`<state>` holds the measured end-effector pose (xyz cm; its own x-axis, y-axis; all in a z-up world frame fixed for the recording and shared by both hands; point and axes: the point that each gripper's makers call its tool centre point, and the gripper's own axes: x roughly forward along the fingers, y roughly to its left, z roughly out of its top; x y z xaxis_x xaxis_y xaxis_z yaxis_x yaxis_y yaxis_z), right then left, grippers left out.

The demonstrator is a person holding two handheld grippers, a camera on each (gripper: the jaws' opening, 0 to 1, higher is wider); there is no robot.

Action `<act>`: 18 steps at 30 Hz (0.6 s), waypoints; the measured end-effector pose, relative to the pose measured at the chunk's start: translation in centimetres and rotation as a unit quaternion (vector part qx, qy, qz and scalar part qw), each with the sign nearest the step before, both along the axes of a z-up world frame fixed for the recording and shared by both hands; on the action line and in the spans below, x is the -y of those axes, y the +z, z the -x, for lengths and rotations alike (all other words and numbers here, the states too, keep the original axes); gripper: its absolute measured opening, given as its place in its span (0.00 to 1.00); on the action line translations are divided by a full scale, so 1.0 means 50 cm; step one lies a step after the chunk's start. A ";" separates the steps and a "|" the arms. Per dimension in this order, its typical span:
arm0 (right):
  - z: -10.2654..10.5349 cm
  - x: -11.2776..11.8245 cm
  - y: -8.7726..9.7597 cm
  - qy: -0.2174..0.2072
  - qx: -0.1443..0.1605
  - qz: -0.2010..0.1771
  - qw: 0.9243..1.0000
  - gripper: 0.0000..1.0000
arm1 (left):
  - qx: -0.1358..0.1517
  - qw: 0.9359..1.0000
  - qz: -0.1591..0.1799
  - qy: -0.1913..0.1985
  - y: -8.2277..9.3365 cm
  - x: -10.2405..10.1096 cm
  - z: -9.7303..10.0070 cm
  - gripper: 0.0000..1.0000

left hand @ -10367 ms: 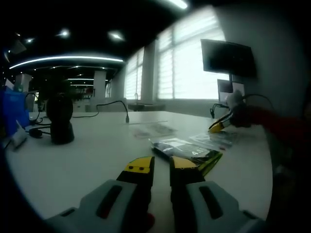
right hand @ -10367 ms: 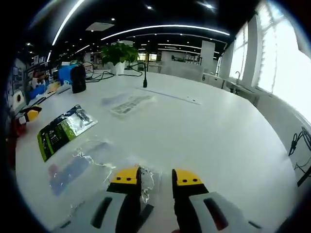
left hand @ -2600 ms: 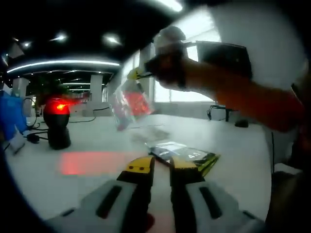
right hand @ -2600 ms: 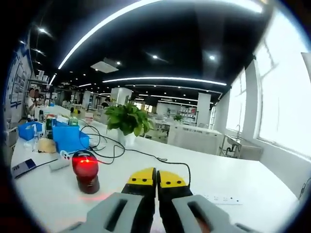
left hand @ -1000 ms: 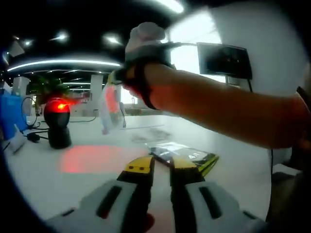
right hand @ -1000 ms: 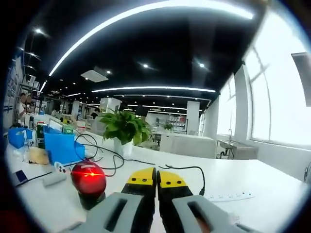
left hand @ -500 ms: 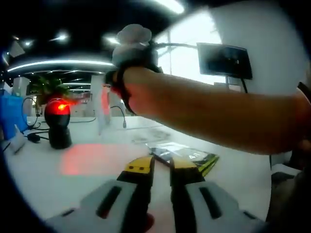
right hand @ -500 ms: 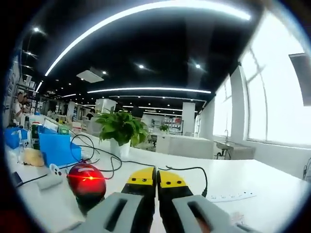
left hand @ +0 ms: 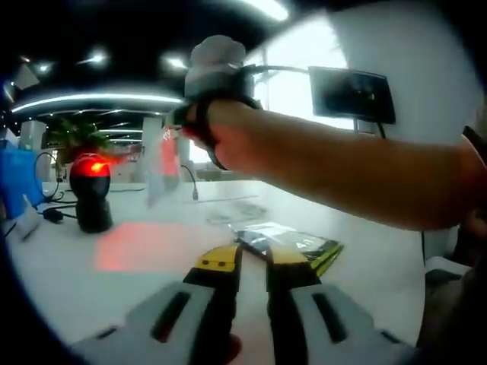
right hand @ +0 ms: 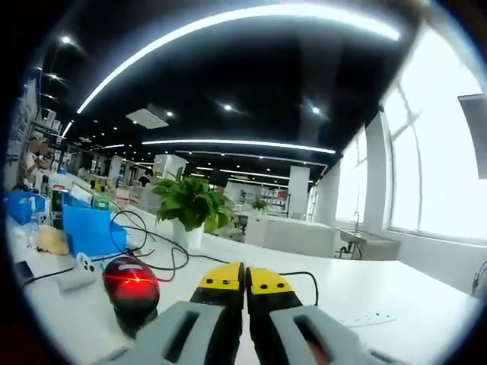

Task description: Clip sheet goods on table flip sheet goods clip sheet goods scan sheet goods put sheet goods back to table

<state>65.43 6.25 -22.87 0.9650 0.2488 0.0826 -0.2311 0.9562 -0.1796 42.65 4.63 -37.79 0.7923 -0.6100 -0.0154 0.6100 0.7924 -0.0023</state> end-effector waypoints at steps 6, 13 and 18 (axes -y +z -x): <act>0.008 0.025 0.007 0.009 -0.006 0.001 1.000 0.00 | 0.000 1.000 0.000 0.001 -0.001 0.000 -0.001 0.06; 0.018 0.066 0.023 0.016 -0.007 0.006 1.000 0.00 | 0.001 1.000 -0.005 0.002 -0.002 -0.001 -0.001 0.06; 0.022 0.089 0.033 0.033 -0.016 0.007 0.999 0.00 | 0.000 1.000 -0.005 0.004 -0.002 -0.002 -0.001 0.06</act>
